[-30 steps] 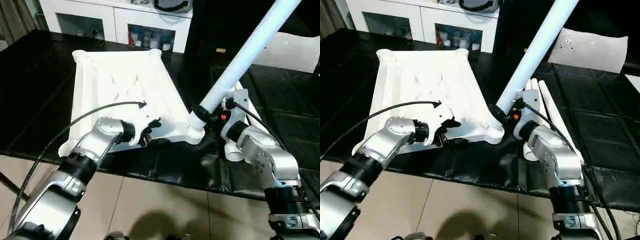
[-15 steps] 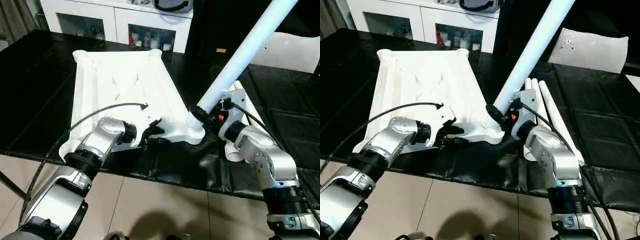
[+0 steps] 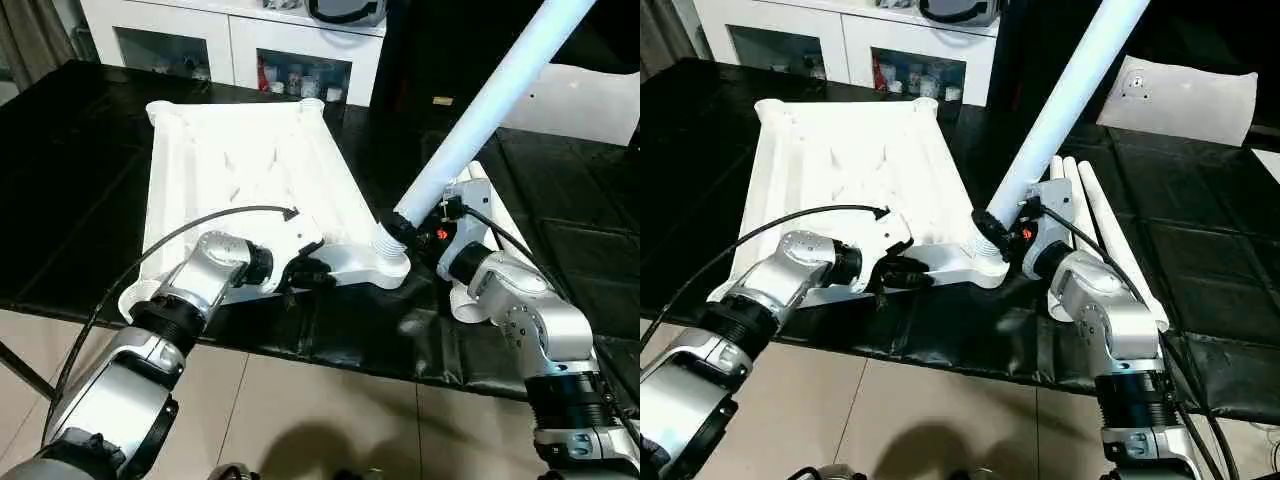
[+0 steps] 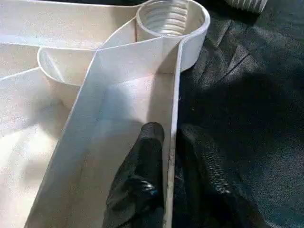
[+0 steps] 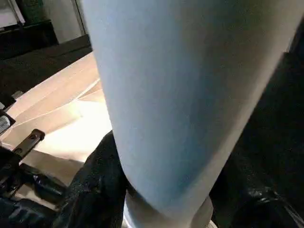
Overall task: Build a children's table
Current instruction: Insert table leg to table base
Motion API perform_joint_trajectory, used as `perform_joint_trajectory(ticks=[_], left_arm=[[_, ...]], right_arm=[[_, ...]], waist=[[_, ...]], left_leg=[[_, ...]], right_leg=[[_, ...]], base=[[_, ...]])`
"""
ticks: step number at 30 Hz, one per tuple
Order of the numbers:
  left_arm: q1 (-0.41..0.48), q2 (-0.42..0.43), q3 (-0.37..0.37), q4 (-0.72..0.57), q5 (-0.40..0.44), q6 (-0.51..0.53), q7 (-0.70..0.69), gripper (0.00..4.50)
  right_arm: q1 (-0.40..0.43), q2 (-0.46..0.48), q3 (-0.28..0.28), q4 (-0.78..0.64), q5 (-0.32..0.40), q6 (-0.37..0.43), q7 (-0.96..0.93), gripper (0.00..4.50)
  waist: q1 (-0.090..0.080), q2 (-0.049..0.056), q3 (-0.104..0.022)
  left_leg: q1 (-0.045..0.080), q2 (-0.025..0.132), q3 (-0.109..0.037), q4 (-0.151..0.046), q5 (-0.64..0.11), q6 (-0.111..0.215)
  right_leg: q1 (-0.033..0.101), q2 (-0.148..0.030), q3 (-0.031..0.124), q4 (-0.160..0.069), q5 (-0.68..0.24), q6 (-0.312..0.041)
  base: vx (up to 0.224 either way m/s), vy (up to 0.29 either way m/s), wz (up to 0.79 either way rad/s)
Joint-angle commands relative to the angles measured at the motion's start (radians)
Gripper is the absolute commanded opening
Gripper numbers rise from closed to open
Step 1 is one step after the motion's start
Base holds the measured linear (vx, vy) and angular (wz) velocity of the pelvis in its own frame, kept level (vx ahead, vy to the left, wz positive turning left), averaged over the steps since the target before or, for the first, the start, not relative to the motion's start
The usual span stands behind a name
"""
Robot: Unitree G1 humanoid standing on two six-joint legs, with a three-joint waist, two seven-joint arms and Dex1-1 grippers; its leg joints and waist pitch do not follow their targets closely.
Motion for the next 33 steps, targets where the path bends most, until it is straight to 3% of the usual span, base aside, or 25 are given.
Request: perform_joint_trajectory(ticks=[1,5,10,15,22,25,31,33], left_arm=[[-0.013,-0.005,-0.009,0.008,0.017,-0.011,-0.002,0.46],[-0.014,-0.001,-0.025,0.016,0.043,-0.025,-0.004,0.04],[-0.013,-0.002,-0.032,0.025,0.065,-0.034,-0.015,0.00],[-0.005,0.004,-0.046,0.017,0.082,-0.037,-0.048,0.00],[0.050,0.071,-0.049,-0.077,0.055,-0.117,-0.206,0.00],[0.052,0.076,-0.039,-0.080,0.055,-0.122,-0.200,0.00],[0.049,0.046,0.040,-0.073,0.019,-0.100,-0.118,0.00],[0.054,0.046,0.038,-0.081,0.031,-0.112,-0.110,0.46]], right_arm=[[0.009,-0.002,0.000,-0.025,-0.006,-0.002,-0.001,1.93],[0.006,-0.003,0.002,-0.023,-0.007,-0.001,0.002,1.93],[0.002,-0.005,0.005,-0.019,-0.006,0.001,0.009,1.93],[0.000,-0.007,0.009,-0.017,-0.006,0.003,0.016,1.93],[-0.006,-0.013,0.012,-0.017,-0.006,0.007,0.028,1.93],[-0.006,-0.014,0.013,-0.016,-0.007,0.007,0.031,1.93],[-0.001,-0.010,0.022,-0.013,-0.010,0.007,0.034,1.93],[-0.001,-0.010,0.022,-0.019,-0.010,0.012,0.035,1.93]], waist=[[0.001,0.022,-0.082],[0.001,0.021,-0.082],[0.001,0.022,-0.084],[0.001,0.023,-0.083],[0.001,0.020,-0.083],[0.000,0.022,-0.082],[0.000,0.016,-0.079],[0.000,0.014,-0.078]], left_leg=[[0.004,0.091,-0.034,-0.080,-0.063,0.032],[0.003,0.090,-0.034,-0.080,-0.064,0.033],[0.003,0.092,-0.034,-0.079,-0.057,0.033],[0.004,0.092,-0.034,-0.080,-0.058,0.033],[0.005,0.095,-0.033,-0.083,-0.053,0.030],[0.006,0.095,-0.032,-0.083,-0.057,0.025],[0.005,0.091,-0.029,-0.082,-0.072,0.025],[0.004,0.089,-0.029,-0.083,-0.070,0.030]], right_leg=[[0.073,-0.135,0.086,-0.084,-0.306,-0.080],[0.074,-0.135,0.086,-0.084,-0.306,-0.079],[0.075,-0.137,0.087,-0.081,-0.284,-0.088],[0.073,-0.136,0.088,-0.081,-0.285,-0.091],[0.073,-0.138,0.090,-0.076,-0.271,-0.102],[0.073,-0.139,0.091,-0.076,-0.275,-0.104],[0.071,-0.137,0.088,-0.084,-0.334,-0.079],[0.070,-0.136,0.088,-0.088,-0.348,-0.068]], base=[[0.000,0.000,0.00],[0.000,0.000,0.00],[0.000,0.000,0.00],[0.000,0.000,0.00],[0.000,0.000,0.00],[0.000,0.000,0.00],[0.000,0.000,0.00],[0.000,0.000,0.00]])
